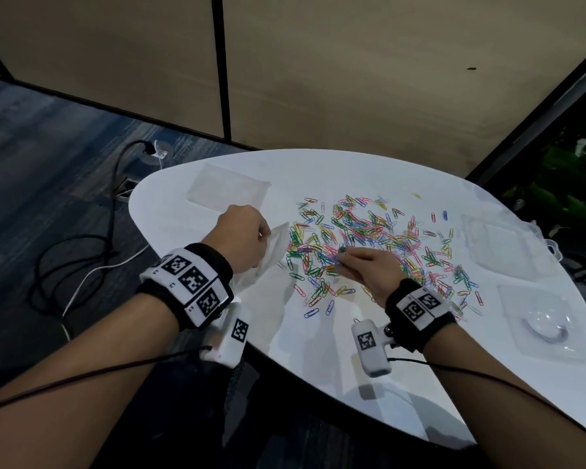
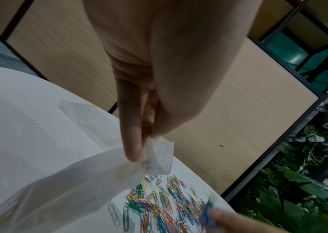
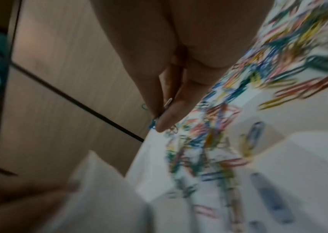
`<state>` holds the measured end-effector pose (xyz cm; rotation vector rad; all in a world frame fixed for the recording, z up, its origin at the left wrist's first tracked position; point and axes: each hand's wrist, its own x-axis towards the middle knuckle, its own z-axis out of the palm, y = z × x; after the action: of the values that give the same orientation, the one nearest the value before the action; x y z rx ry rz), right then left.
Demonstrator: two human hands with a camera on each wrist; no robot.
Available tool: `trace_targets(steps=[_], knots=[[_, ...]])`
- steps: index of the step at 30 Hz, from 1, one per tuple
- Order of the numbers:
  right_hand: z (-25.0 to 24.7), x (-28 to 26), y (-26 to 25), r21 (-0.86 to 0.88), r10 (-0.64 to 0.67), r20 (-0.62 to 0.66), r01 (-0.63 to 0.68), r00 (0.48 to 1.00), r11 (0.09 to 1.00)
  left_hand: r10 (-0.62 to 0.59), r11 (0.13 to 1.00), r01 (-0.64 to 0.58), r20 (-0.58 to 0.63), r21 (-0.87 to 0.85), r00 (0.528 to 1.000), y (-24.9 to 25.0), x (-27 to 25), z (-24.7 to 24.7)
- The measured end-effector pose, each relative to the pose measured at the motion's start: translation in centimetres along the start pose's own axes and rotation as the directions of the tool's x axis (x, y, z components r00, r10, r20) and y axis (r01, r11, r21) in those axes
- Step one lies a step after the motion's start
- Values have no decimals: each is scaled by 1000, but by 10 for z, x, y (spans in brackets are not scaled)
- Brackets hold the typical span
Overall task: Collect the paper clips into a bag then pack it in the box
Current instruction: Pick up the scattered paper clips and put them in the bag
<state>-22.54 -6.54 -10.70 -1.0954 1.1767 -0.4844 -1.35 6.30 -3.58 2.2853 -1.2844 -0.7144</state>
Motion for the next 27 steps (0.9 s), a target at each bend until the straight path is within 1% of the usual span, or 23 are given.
trace_targets(steps=[1, 3, 4, 6, 8, 10, 12, 14, 15, 16, 17, 18, 19, 20, 21, 23, 24, 25, 26, 27], knots=[[7, -6, -10, 98, -8, 61, 2, 998, 995, 6, 1000, -6, 0, -2, 1000, 1, 1, 1], [23, -16, -26, 218, -46, 168, 9, 985, 976, 13, 1000, -13, -2, -12, 1000, 2, 2, 4], [31, -20, -30, 255, -56, 196, 4, 979, 967, 17, 1000, -17, 1, -16, 1000, 3, 2, 6], [49, -25, -31, 251, -68, 214, 13, 974, 968, 24, 999, -24, 6, -25, 1000, 5, 3, 10], [65, -29, -26, 187, -68, 205, 30, 976, 982, 22, 998, -21, 16, -52, 1000, 6, 2, 14], [76, -30, -17, 96, -70, 166, 54, 984, 994, 29, 997, -27, 31, -77, 999, 6, 2, 17], [81, -29, -11, -45, -95, 132, 102, 987, 994, 35, 994, -30, 45, -108, 998, 6, 2, 18], [84, -29, -9, -227, -151, 117, 175, 982, 958, 35, 991, -28, 53, -130, 998, 6, 2, 18], [85, -28, -9, -320, -197, 118, 225, 973, 920, 33, 991, -26, 51, -130, 998, 5, 2, 18], [88, -28, -9, -422, -252, 134, 285, 959, 861, 29, 992, -23, 48, -124, 998, 5, 3, 17], [90, -28, -10, -527, -300, 179, 349, 937, 774, 25, 993, -20, 41, -117, 999, 4, 3, 17], [92, -29, -12, -607, -321, 237, 398, 917, 688, 20, 994, -16, 32, -111, 999, 4, 3, 16], [94, -29, -15, -645, -317, 277, 421, 907, 638, 16, 994, -14, 17, -106, 1000, 3, 3, 15], [95, -31, -18, -640, -302, 292, 420, 908, 643, 9, 995, -9, -1, -103, 1000, 2, 4, 13], [94, -30, -21, -601, -296, 287, 412, 911, 685, -3, 994, 1, -19, -106, 1000, 0, 5, 10], [89, -25, -30, -488, -343, 243, 420, 907, 765, -25, 993, 20, -46, -117, 999, -4, 8, 3], [84, -21, -35, -458, -385, 210, 439, 899, 773, -33, 992, 26, -52, -125, 998, -6, 9, 0], [79, -14, -38, -466, -430, 175, 459, 886, 756, -40, 990, 32, -56, -137, 998, -8, 11, -3], [74, -5, -42, -518, -464, 147, 467, 874, 716, -49, 988, 39, -62, -151, 997, -10, 13, -6], [70, 6, -44, -608, -478, 148, 461, 866, 647, -57, 986, 44, -73, -159, 996, -13, 14, -9]])
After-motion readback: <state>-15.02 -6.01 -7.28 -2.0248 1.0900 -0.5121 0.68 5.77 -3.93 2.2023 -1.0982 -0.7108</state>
